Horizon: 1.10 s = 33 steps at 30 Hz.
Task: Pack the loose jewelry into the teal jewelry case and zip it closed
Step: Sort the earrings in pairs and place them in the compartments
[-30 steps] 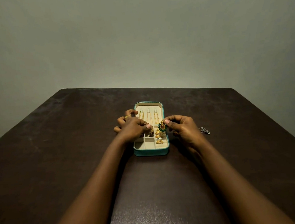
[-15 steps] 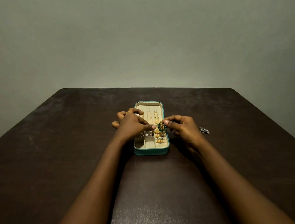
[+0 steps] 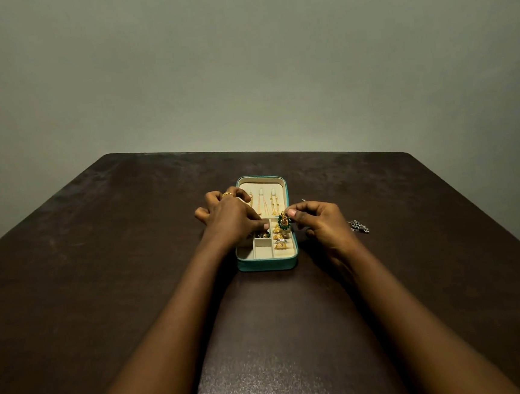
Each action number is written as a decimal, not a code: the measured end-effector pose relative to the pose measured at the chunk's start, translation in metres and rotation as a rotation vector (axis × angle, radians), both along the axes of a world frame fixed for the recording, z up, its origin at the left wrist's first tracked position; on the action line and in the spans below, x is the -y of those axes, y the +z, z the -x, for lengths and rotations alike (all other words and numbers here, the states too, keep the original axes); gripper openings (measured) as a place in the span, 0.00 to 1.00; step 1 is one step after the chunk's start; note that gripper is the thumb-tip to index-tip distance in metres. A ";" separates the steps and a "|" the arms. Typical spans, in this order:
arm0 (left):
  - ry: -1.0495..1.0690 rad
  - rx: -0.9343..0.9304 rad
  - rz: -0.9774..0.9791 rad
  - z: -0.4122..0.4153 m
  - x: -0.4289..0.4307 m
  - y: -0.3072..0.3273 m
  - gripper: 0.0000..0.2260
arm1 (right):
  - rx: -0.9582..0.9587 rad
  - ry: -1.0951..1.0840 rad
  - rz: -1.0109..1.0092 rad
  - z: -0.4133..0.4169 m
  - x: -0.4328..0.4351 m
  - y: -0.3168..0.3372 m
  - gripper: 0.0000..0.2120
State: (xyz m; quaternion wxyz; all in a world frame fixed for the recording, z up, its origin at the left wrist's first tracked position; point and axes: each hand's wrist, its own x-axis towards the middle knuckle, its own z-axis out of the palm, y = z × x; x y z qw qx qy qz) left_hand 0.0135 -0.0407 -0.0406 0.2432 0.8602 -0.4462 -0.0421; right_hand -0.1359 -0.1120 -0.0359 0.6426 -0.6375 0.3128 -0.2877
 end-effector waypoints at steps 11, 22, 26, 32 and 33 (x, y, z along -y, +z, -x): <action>0.080 -0.148 0.223 -0.005 0.000 -0.001 0.12 | -0.042 -0.074 0.085 -0.003 0.001 0.002 0.07; 0.019 -0.338 0.210 -0.022 -0.001 -0.006 0.01 | -0.337 -0.044 0.282 -0.040 -0.007 0.007 0.08; -0.021 -0.358 0.179 -0.026 -0.002 -0.005 0.09 | -0.442 -0.084 0.403 -0.051 -0.005 0.004 0.08; -0.041 -0.362 0.168 -0.026 -0.001 -0.007 0.07 | -0.446 -0.147 0.455 -0.055 -0.005 -0.001 0.05; -0.044 -0.367 0.176 -0.026 -0.001 -0.008 0.05 | -0.432 -0.146 0.436 -0.055 -0.005 -0.002 0.05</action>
